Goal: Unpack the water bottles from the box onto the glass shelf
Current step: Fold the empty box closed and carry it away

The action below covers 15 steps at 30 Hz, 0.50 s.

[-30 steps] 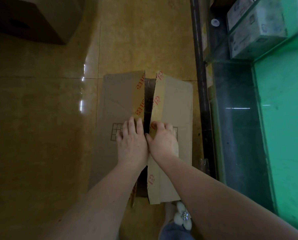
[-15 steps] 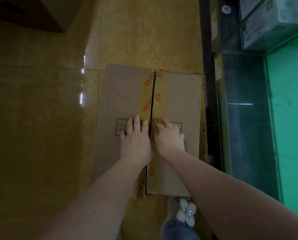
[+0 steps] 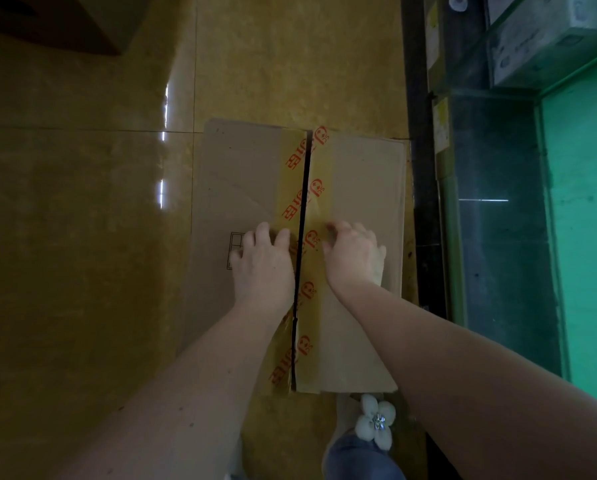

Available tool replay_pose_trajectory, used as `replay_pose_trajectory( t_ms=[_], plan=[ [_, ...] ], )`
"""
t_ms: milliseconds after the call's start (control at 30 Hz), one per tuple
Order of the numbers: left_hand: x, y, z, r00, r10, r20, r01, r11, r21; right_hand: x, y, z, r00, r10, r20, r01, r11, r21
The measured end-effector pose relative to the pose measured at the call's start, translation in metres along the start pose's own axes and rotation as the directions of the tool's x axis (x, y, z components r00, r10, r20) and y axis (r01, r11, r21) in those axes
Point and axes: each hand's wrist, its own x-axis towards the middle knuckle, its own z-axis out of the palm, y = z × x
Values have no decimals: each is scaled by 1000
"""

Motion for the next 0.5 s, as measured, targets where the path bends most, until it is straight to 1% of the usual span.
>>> replay_pose_trajectory(
  t_ms=[133, 267, 400, 500],
  plan=[
    [1, -7, -1, 994, -101, -39, 99, 993, -60, -2, 7, -1, 997, 68, -21, -69, 998, -6],
    [4, -10, -2, 987, -150, -55, 146, 986, -81, -2, 9, 1, 996, 82, -26, -82, 996, -16],
    [6, -9, -1, 981, -193, -35, 189, 977, -95, 0, 10, 4, 989, 149, -21, -148, 989, 23],
    [9, -14, -4, 962, -272, 5, 271, 957, -107, 4, 12, 4, 971, 236, 23, -237, 970, 59]
  ],
)
